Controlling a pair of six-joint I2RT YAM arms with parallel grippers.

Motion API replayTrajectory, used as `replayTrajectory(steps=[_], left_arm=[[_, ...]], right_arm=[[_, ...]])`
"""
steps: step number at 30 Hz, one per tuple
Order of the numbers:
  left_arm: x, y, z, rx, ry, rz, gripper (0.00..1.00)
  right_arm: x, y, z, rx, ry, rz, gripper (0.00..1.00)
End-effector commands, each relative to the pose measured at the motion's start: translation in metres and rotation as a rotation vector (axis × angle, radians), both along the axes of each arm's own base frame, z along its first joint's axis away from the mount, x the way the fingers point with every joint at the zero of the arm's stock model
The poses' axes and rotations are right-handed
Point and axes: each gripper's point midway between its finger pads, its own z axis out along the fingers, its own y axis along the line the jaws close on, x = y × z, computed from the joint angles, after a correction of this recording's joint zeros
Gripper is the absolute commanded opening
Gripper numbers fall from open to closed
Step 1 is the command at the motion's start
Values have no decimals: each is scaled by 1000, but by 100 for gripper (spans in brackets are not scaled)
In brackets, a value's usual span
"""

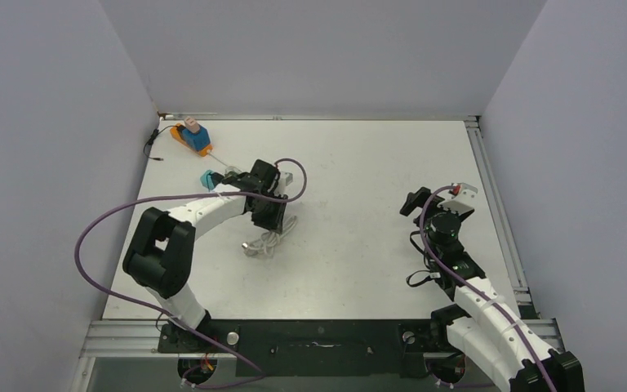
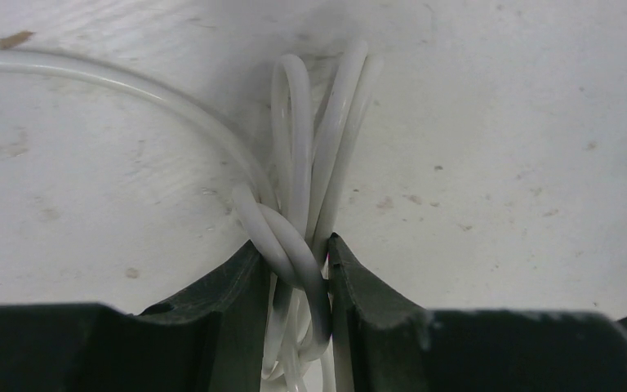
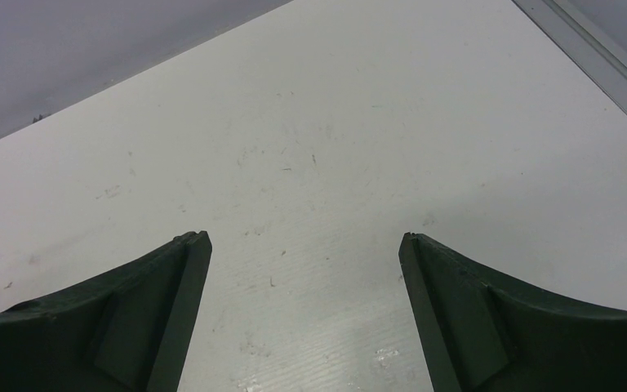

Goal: Pull the plug off the socket

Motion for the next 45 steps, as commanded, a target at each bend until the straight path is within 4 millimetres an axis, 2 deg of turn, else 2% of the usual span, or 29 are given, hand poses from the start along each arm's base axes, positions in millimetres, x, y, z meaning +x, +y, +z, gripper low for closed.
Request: replayTrajectory(steps=[1,8,15,20,22,24,26,31,33,36,40,43,45], left_arm=[[-11,-45,24,-148,-28,-137,0],[-44,-93,20,-176,-19,-313,0],[-97,-138,13,-188,-5,-532,0],[-136,-159,11,-189,-5,-679,0],[-145,-164,15,-208,-6,-710,1],[-148,-168,22,-241,-12,-728,7],[-148,-169,30,-261,-37,-735,20],[-132,-164,51,-262,-138,-696,69],[-122,-160,62,-281,-169,-662,79],[-104,-153,82,-335,-207,-602,87],[-73,-133,109,-370,-297,-496,91],[-41,-104,124,-324,-380,-347,93],[-17,-75,131,-258,-440,-210,93]], right_arm=[[5,0,9,-14,-30,-17,90],[5,0,7,-29,-26,-27,90],[4,3,7,-35,-27,-23,90],[4,5,4,-45,-21,-19,90],[4,7,4,-50,-23,-13,90],[4,10,4,-54,-26,-6,90],[4,12,4,-61,-26,-1,90],[5,23,3,-84,-26,37,90],[6,30,4,-93,-31,71,90],[7,50,6,-105,-51,177,90],[6,81,11,-95,-100,343,90],[4,99,12,-96,-117,434,90],[2,112,14,-98,-130,497,90]])
